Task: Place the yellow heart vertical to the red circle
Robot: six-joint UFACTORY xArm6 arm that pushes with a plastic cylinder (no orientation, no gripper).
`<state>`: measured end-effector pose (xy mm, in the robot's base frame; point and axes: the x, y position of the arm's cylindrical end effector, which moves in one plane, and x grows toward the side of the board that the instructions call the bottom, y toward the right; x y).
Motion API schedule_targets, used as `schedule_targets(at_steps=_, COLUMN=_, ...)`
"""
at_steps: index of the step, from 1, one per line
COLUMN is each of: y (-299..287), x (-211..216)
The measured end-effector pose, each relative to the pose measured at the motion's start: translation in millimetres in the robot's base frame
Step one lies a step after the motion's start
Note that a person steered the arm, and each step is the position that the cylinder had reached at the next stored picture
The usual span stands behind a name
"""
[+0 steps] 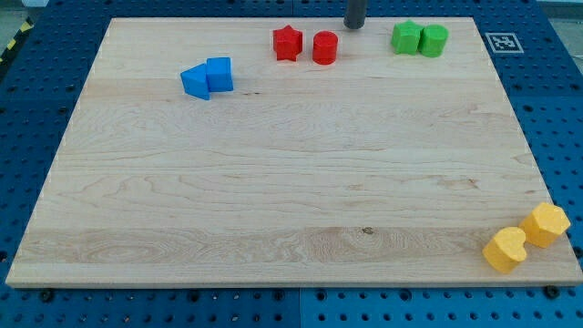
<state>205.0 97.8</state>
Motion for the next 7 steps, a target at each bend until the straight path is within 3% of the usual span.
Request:
schedule_targets(at_steps=3, y=0.0, x=0.3)
schedule_targets(at_steps=5, y=23.8, x=110.3)
schedule_targets(at_steps=7, y=173.0, x=166.0)
